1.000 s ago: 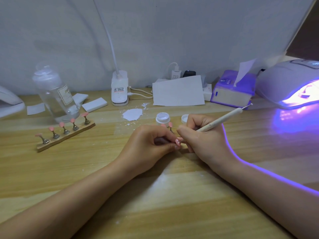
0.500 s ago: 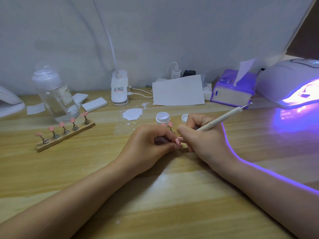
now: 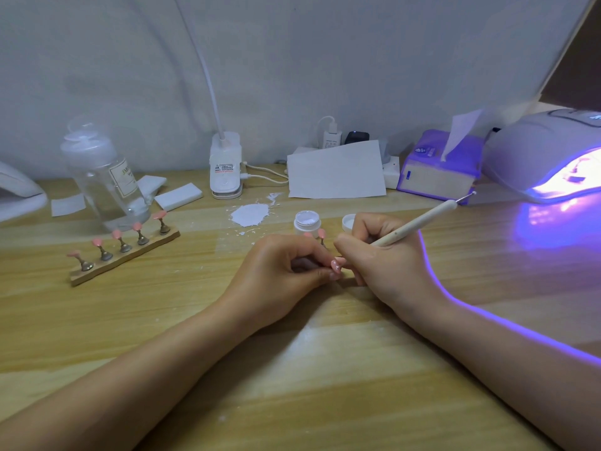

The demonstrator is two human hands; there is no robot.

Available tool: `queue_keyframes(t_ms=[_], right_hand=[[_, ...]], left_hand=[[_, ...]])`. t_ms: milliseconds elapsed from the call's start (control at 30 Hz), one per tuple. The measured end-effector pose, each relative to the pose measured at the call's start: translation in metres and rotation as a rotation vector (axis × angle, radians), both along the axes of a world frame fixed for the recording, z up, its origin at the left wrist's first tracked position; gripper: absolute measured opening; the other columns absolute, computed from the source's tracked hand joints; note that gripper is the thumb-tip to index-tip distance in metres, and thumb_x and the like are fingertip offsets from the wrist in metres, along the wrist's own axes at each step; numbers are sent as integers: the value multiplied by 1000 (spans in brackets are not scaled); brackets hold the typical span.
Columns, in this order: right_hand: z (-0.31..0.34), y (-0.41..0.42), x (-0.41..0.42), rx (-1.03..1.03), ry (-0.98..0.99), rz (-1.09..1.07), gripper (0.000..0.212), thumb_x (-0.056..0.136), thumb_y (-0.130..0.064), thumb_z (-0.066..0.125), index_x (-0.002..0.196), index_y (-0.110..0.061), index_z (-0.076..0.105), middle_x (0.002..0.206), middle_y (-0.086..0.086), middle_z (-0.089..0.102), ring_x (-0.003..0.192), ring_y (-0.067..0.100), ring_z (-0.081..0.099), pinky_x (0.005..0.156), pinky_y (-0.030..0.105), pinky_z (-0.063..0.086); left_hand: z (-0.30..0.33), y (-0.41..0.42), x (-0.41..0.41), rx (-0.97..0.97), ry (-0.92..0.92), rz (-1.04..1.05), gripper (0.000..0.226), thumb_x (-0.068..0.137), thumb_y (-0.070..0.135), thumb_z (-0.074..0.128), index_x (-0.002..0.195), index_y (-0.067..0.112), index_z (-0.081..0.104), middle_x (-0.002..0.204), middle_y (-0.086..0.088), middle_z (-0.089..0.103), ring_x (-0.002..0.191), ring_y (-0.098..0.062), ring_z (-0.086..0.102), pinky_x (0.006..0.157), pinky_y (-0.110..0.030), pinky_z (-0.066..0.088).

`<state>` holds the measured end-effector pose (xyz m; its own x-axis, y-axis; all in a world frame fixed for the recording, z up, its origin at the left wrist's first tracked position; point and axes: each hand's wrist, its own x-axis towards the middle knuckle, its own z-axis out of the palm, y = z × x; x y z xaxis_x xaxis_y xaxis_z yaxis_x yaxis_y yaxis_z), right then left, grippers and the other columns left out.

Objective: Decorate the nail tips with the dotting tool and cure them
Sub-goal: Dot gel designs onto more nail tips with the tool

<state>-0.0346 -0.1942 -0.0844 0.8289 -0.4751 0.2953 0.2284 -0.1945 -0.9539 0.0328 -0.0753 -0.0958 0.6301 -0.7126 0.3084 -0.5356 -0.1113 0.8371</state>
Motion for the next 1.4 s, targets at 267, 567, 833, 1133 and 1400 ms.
queue_keyframes(t_ms=[267, 567, 833, 1133, 1400], right_hand=[[-1, 0, 1, -46, 23, -53, 39, 75, 1, 58, 47, -9, 33, 29, -12, 31, 30, 4, 32, 65, 56, 50], [-1, -1, 2, -50, 19, -57, 37, 74, -1, 58, 47, -8, 34, 30, -11, 32, 31, 4, 31, 59, 47, 51], [1, -1, 2, 47, 17, -42, 33, 70, -3, 57, 48, -9, 32, 31, -9, 30, 27, 2, 34, 47, 35, 49], [1, -2, 1, 19, 22, 2, 32, 71, -4, 56, 49, -8, 32, 29, -11, 31, 27, 3, 32, 55, 47, 47], [-5, -6, 4, -43, -16, 5, 40, 75, 0, 58, 45, -10, 33, 28, -12, 34, 28, 2, 33, 41, 15, 37]], left_hand=[[-1, -1, 1, -9, 4, 0, 13, 74, 0, 72, 70, 12, 70, 75, 0, 72, 72, -10, 69, 73, -25, 53], [-3, -1, 2, -8, -4, 2, 16, 74, 1, 72, 70, 16, 70, 75, 0, 72, 71, -8, 69, 72, -25, 53], [-1, -1, 1, -10, 3, -5, 17, 74, 1, 71, 70, 17, 69, 73, 6, 71, 68, -3, 67, 69, -18, 51], [0, -2, 0, -17, 35, -15, 19, 75, 3, 71, 70, 22, 67, 76, 0, 73, 72, -7, 69, 72, -25, 53], [1, -1, -1, -22, 16, -28, 24, 76, 0, 69, 69, 23, 66, 74, 5, 71, 69, -4, 67, 67, -13, 50]])
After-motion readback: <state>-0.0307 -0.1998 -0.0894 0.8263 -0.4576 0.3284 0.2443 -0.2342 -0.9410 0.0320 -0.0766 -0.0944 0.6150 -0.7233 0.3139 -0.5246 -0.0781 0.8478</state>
